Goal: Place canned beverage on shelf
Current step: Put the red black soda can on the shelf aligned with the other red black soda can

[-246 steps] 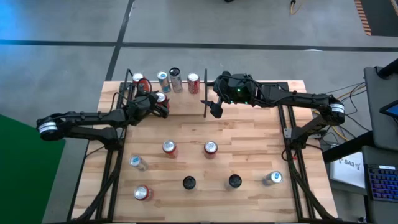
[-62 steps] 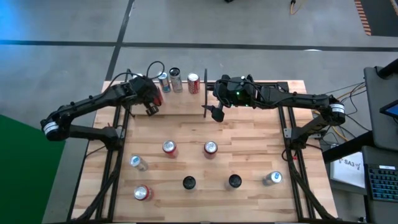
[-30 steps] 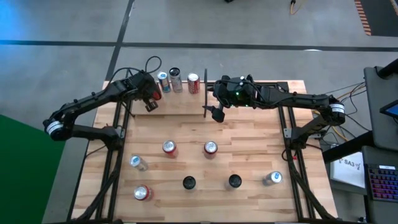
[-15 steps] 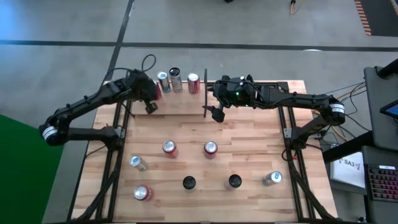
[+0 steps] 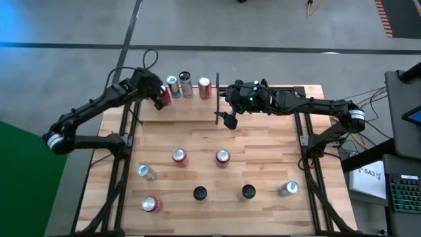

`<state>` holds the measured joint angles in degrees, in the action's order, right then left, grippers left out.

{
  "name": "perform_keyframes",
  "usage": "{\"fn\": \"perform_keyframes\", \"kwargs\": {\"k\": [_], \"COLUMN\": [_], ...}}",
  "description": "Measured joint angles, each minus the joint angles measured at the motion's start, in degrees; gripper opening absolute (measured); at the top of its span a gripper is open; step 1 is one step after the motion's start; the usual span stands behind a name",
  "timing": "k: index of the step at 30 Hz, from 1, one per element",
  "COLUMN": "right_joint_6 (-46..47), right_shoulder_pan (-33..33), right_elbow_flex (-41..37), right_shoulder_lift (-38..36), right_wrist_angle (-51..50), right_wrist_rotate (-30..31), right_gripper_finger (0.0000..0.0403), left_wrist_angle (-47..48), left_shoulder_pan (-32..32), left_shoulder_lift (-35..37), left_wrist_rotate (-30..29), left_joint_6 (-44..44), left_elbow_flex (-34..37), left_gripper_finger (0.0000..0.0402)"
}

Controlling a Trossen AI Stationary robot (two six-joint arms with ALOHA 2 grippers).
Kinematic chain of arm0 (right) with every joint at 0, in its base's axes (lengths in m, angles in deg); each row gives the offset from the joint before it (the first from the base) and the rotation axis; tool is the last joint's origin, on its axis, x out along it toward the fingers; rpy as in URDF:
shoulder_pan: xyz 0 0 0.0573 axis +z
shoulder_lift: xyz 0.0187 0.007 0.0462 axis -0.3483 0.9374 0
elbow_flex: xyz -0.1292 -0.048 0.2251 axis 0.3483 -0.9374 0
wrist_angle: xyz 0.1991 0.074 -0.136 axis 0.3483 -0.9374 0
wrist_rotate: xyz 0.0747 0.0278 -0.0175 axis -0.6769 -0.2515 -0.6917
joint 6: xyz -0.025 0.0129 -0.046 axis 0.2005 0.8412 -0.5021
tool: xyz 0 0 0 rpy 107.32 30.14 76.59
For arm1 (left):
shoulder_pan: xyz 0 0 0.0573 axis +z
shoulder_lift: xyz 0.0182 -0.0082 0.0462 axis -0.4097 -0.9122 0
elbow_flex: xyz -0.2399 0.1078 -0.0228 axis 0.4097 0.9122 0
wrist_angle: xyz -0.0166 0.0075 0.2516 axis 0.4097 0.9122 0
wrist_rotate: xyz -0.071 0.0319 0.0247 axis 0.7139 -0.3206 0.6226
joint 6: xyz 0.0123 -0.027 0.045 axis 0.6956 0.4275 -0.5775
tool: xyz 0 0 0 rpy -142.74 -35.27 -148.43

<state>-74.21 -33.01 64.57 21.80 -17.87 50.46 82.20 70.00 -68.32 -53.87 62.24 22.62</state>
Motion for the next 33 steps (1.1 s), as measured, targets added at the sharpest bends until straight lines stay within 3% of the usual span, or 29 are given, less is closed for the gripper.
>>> {"fn": "perform_keyframes", "kwargs": {"k": [10,17,33], "right_joint_6": [0.3,0.2,0.3], "right_shoulder_pan": [0.0,0.0,0.0], "right_elbow_flex": [0.0,0.0,0.0], "right_shoulder_lift": [0.0,0.0,0.0], "right_wrist_angle": [0.0,0.0,0.0], "right_wrist_rotate": [0.0,0.0,0.0], "right_gripper_finger": [0.0368,0.0368,0.0368], "left_wrist_angle": [3.0,6.2,4.9], "left_shoulder_pan": [0.1,0.6,1.8], "left_shoulder_lift": [0.8,1.0,-0.3], "left_wrist_rotate": [3.6,7.3,5.9], "left_joint_6": [-0.7,-7.4,-9.7], "left_elbow_flex": [-1.2,-1.8,-1.3], "left_gripper_finger": [0.0000,0.0000,0.0000]}}
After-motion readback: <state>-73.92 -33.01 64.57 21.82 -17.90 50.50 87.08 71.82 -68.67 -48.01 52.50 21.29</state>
